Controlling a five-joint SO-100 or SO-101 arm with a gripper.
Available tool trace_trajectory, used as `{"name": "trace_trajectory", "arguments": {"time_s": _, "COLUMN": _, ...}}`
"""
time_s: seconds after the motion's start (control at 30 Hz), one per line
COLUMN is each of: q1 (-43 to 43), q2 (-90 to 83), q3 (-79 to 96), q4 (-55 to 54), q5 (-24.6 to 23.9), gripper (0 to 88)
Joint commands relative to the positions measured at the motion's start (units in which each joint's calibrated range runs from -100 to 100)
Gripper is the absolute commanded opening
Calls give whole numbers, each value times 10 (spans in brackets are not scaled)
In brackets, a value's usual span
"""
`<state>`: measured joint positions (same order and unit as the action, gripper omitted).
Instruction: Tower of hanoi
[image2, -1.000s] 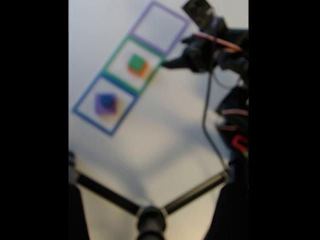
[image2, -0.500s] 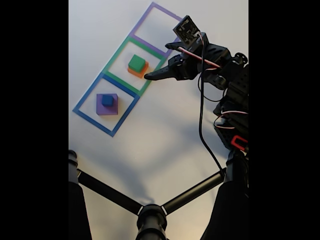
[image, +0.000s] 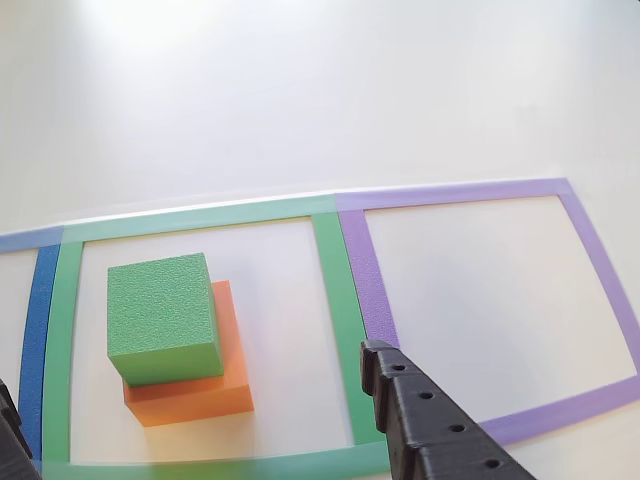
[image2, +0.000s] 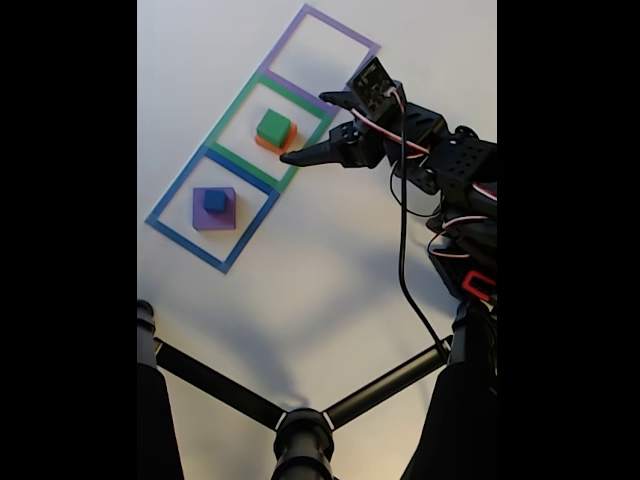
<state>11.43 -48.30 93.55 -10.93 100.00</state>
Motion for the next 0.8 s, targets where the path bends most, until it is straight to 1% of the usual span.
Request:
{"name": "trace_trajectory", "arguments": {"time_s": 0.0, "q1": -15, "q2": 36, "q3": -1, "q4": -63, "q5": 0, "gripper": 425}}
{"name": "trace_trajectory", "arguments": {"time_s": 0.17, "q1": -19, "q2": 116, "q3": 0, "q4": -153, "q5": 0, "gripper": 424}}
{"name": "trace_trajectory", "arguments": {"time_s": 0.43, "q1": -27, "q2": 282, "q3": -47, "q4": -291, "q5": 0, "gripper": 422}}
{"name": "trace_trajectory", "arguments": {"time_s": 0.77, "q1": -44, "q2": 393, "q3": -85, "q4": -378, "q5": 0, "gripper": 419}}
